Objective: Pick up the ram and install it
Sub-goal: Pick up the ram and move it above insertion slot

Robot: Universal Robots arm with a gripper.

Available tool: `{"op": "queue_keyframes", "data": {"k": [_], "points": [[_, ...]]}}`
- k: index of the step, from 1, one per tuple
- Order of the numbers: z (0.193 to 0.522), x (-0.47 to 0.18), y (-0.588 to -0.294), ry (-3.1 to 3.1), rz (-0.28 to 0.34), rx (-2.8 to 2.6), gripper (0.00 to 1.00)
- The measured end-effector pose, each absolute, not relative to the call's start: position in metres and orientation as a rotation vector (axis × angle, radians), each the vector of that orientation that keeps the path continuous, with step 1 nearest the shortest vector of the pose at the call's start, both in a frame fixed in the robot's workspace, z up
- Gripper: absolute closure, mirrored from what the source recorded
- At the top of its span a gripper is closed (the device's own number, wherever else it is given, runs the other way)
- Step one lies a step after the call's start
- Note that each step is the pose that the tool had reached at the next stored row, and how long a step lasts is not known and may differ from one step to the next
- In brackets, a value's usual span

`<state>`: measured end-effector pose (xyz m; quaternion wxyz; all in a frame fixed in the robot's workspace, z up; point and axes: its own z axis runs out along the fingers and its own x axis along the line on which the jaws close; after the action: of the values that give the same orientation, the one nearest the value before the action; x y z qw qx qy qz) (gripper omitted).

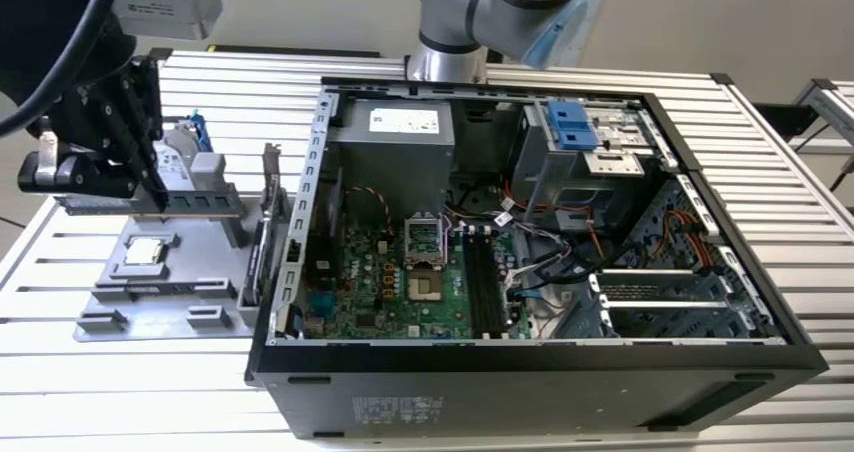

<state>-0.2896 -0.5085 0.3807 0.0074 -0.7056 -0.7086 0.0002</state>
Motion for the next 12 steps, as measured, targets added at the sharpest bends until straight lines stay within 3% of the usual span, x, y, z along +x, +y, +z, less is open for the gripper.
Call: {"op": "queue_keyframes", "data": {"k": [12], "points": [[0.381, -0.262, -0.508, -2.215, 0.002, -2.206, 1.0]]}}
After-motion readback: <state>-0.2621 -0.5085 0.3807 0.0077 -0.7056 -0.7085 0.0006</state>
